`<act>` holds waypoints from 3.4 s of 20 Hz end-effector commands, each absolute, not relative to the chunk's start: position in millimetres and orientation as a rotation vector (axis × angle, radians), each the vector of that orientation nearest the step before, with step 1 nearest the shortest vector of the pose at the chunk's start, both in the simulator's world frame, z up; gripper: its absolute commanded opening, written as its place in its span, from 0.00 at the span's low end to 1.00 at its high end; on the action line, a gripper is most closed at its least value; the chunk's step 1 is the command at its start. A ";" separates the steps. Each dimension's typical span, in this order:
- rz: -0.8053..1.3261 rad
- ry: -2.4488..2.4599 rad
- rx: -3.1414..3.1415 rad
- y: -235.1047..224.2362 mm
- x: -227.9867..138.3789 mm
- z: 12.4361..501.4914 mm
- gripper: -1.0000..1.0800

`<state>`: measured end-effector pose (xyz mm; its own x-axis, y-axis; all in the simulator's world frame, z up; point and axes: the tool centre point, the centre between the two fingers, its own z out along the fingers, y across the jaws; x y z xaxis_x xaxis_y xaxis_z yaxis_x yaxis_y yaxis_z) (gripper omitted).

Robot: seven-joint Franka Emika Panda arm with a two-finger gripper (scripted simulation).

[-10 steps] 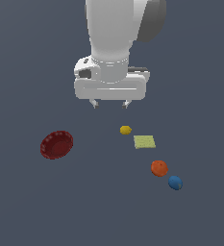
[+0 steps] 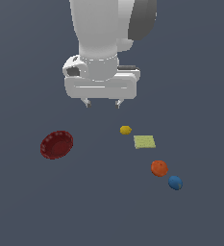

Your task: Pick up a designated object from a clutter of objects.

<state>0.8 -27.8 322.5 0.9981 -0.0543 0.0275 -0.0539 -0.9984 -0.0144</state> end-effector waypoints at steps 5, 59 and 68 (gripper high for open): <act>-0.045 0.097 -3.123 -31.8 0.1 323.3 0.96; -0.001 -1.213 -2.902 264.0 170.5 91.3 0.96; 0.002 -1.241 -2.886 272.5 169.6 81.1 0.96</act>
<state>169.4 272.8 81.1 0.6876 0.7261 -0.0015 0.7261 -0.6876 -0.0008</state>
